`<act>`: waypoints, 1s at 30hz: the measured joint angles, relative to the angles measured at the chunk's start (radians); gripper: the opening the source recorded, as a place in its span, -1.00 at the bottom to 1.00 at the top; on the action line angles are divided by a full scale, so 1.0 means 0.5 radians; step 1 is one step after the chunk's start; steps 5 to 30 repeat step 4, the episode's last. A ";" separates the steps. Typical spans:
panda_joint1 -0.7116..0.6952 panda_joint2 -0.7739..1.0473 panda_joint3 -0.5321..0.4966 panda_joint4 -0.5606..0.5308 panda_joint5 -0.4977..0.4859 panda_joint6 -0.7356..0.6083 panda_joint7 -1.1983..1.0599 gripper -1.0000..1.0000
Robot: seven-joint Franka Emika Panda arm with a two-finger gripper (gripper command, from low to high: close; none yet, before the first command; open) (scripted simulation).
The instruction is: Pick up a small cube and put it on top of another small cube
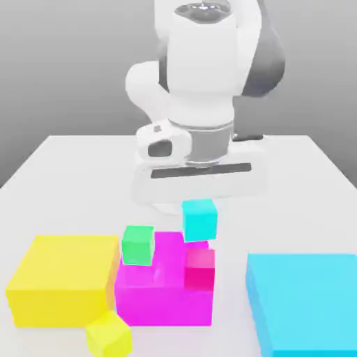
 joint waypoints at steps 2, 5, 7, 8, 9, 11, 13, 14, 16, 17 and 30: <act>0.001 0.057 0.001 -0.021 -0.006 0.078 0.003 1.00; 0.001 0.057 0.001 -0.021 -0.006 0.078 0.003 1.00; 0.001 0.057 0.001 -0.021 -0.006 0.078 0.003 1.00; 0.001 0.057 0.001 -0.021 -0.006 0.078 0.003 1.00; 0.001 0.057 0.001 -0.021 -0.006 0.078 0.003 1.00; 0.001 0.057 0.001 -0.021 -0.006 0.078 0.003 1.00; 0.001 0.057 0.001 -0.021 -0.006 0.078 0.003 1.00; 0.001 0.057 0.001 -0.021 -0.006 0.078 0.003 1.00; 0.001 0.057 0.001 -0.021 -0.006 0.078 0.003 1.00; 0.001 0.057 0.001 -0.021 -0.006 0.078 0.003 1.00; 0.001 0.057 0.001 -0.021 -0.006 0.078 0.003 1.00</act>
